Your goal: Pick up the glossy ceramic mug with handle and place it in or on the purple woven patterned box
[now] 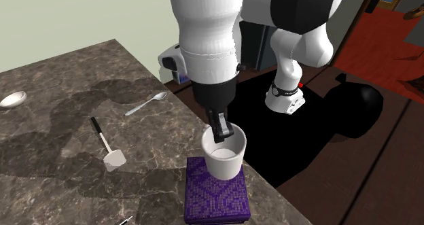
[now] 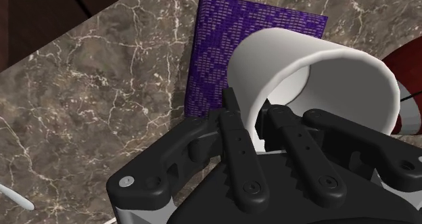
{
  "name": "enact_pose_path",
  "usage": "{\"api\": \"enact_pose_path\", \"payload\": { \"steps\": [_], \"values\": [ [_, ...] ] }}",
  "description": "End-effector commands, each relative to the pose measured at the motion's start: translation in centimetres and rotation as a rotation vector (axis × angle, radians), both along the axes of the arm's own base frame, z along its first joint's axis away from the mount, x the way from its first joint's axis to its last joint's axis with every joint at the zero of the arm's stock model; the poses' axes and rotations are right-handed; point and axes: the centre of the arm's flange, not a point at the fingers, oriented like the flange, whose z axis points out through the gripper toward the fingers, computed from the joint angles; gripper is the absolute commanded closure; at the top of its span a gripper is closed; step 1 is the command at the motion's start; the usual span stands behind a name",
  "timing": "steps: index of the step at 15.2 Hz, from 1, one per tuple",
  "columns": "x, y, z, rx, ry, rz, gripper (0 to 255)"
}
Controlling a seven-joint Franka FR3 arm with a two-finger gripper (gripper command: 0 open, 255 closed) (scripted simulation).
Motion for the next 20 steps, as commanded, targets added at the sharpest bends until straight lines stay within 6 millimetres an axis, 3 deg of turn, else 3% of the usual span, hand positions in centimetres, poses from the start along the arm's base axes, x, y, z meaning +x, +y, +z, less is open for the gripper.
{"api": "enact_pose_path", "payload": {
  "steps": [1, 5, 12, 13, 18, 20],
  "values": [
    [0.0, 0.0, -1.1, 0.0, -0.001, 0.0, 255],
    [0.0, 0.0, -2.9, 0.0, -0.001, 0.0, 255],
    [0.0, 0.0, -2.9, 0.0, -0.001, 0.0, 255],
    [0.0, 0.0, -2.9, 0.0, -0.001, 0.0, 0],
    [0.0, 0.0, -2.9, 0.0, -0.001, 0.0, 0],
    [0.1, -0.2, -0.3, 0.0, -0.001, 0.0, 0]
  ]
}}
